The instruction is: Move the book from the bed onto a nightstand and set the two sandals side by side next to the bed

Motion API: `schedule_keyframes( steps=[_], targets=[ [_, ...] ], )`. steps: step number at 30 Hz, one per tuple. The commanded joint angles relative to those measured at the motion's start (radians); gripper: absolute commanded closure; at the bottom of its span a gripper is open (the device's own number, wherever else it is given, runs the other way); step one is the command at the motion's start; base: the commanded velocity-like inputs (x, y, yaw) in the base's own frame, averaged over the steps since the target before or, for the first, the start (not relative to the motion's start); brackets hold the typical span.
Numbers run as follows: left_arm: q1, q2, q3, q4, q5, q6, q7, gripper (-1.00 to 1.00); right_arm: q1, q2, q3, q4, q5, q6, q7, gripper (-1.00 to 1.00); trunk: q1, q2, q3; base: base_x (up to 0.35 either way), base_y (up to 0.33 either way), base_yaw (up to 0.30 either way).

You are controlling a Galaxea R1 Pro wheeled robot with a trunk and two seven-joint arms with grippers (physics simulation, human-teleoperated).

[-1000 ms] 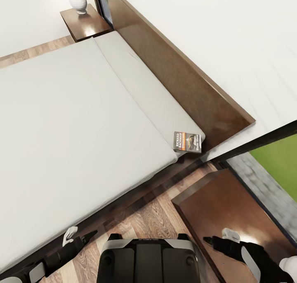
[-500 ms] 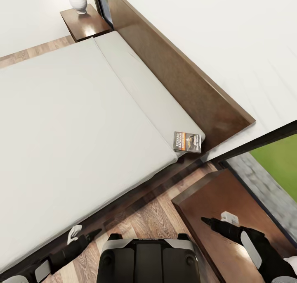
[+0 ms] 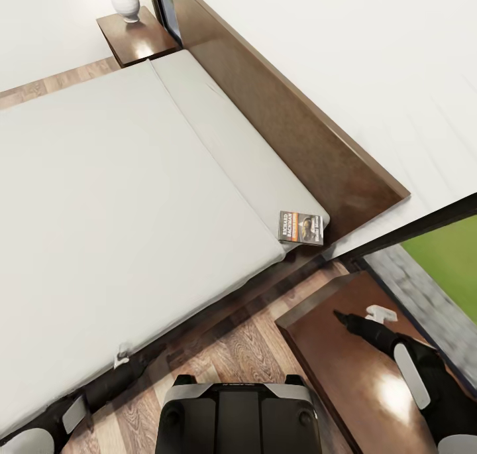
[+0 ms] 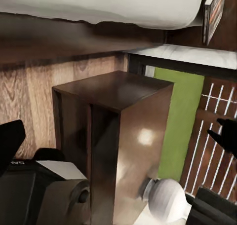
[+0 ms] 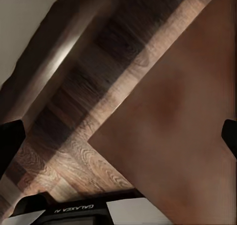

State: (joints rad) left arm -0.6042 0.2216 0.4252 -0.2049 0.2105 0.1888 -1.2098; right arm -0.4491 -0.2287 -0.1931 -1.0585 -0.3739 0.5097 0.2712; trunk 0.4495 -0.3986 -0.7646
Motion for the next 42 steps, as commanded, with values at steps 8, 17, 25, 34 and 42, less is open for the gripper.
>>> schedule_keyframes(
  steps=[8, 17, 25, 34, 42],
  targets=[
    [-0.002, -0.001, -0.002, -0.203, 0.01, 0.216, -0.094, -1.0, -0.003, -0.001, -0.051, -0.001, -0.088, -0.026, 0.003, -1.0, 0.001, -0.001, -0.001, 0.0, 0.0, 0.0],
    [-0.002, -0.001, 0.0, -0.247, 0.018, 0.236, -0.107, -1.0, -0.01, -0.002, -0.081, 0.006, -0.289, 0.005, 0.001, -1.0, 0.001, -0.001, -0.001, 0.0, 0.0, 0.0],
    [-0.002, -0.003, -0.001, -0.248, 0.018, 0.236, -0.108, -1.0, -0.011, -0.003, -0.105, 0.005, -0.571, 0.129, 0.012, -1.0, 0.001, -0.001, -0.001, 0.0, 0.0, 0.0],
    [-0.002, -0.004, 0.0, -0.248, 0.018, 0.236, -0.108, -1.0, -0.012, -0.003, -0.109, 0.005, -0.819, 0.203, 0.001, -1.0, 0.001, -0.001, -0.001, 0.0, 0.0, 0.0],
    [-0.002, -0.004, -0.002, -0.248, 0.018, 0.236, -0.108, -1.0, -0.116, -0.003, -0.108, 0.048, -0.838, 0.14, -0.002, -1.0, 0.001, -0.001, -0.001, 0.0, 0.0, 0.0]
  ],
)
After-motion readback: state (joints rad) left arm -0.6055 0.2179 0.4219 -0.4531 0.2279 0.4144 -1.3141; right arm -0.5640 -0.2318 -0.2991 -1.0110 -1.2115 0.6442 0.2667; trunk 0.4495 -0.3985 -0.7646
